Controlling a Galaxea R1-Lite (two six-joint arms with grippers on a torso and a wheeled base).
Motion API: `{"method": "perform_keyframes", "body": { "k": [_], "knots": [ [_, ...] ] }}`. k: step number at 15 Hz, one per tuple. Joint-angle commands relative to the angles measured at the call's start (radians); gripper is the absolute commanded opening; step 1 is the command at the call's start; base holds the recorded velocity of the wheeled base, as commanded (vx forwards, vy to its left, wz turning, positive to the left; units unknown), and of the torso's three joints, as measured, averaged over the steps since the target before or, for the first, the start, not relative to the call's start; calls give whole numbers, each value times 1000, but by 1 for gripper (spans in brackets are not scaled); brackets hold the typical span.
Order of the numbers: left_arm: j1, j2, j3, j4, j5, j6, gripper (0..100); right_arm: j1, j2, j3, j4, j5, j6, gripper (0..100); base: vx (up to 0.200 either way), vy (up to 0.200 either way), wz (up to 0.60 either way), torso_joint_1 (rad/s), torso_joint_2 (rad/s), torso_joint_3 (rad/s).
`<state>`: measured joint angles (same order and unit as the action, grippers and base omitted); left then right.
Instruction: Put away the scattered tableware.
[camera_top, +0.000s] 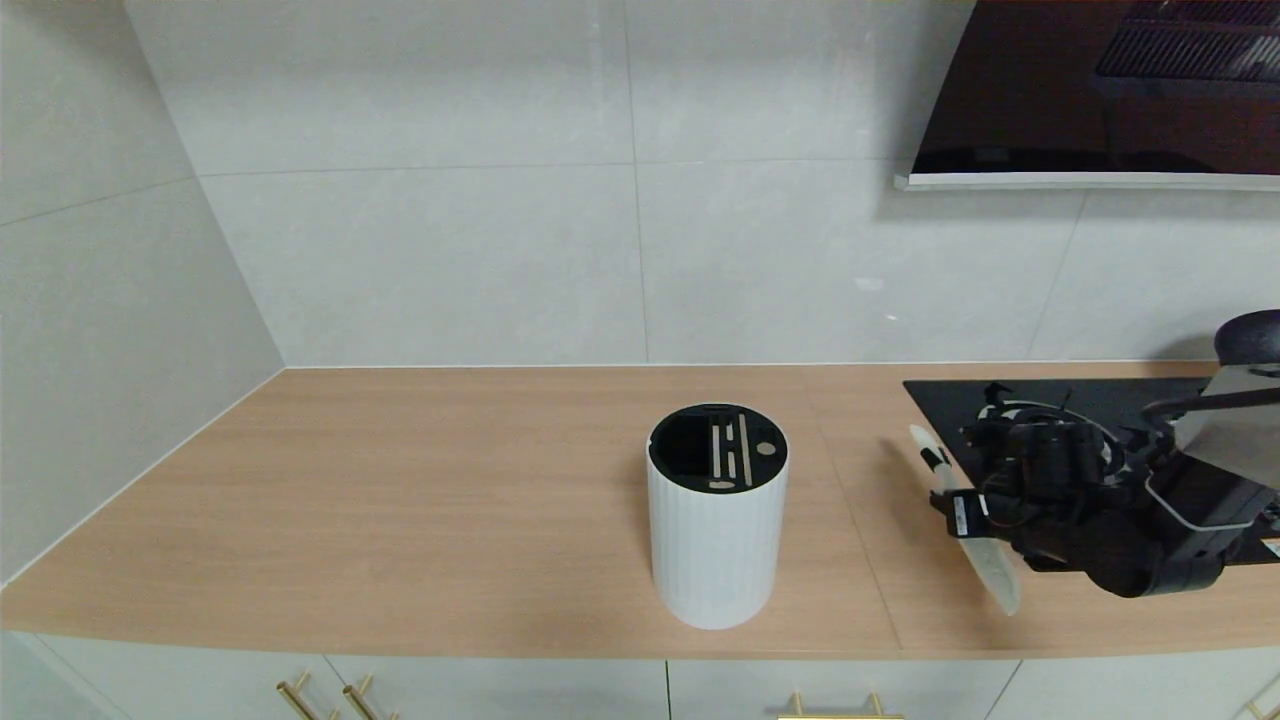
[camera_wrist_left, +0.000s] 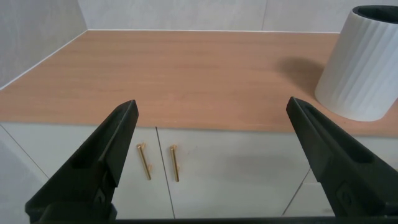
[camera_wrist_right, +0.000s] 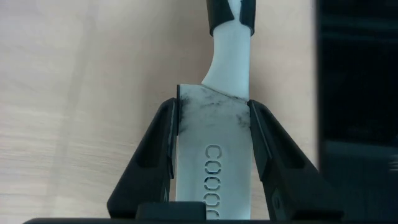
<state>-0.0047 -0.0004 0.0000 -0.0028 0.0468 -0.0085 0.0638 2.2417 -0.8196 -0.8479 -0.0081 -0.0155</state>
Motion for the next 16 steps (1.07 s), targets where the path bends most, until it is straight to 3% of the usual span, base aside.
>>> {"method": "perform_keyframes", "body": {
  "k": [1, 6, 8, 10, 12, 14, 16],
  "knots": [
    [0, 0, 0, 0, 1, 2, 100, 11, -113, 33, 0, 0, 2, 0, 0, 0, 0, 0, 0, 0],
    [0, 0, -2, -11, 1, 22, 100, 85, -274, 97, 0, -1, 25, 0, 0, 0, 0, 0, 0, 0],
    [0, 0, -98, 0, -22, 5, 100, 123, -383, 122, 4, -3, 26, 0, 0, 0, 0, 0, 0, 0],
    [-17, 57, -189, 63, -120, 5, 100, 151, -462, 132, 20, -1, 26, 0, 0, 0, 0, 0, 0, 0],
    [-29, 241, -321, 109, -277, 5, 100, 175, -508, 97, 36, 3, 25, 0, 0, 0, 0, 0, 0, 0],
    [-29, 473, -443, 96, -361, 5, 100, 186, -513, 53, 41, 10, 19, 0, 0, 0, 0, 0, 0, 0],
    [-31, 649, -534, 69, -395, 7, 100, 202, -513, -3, 87, 10, 19, 0, 0, 0, 0, 0, 0, 0]
  ]
}}
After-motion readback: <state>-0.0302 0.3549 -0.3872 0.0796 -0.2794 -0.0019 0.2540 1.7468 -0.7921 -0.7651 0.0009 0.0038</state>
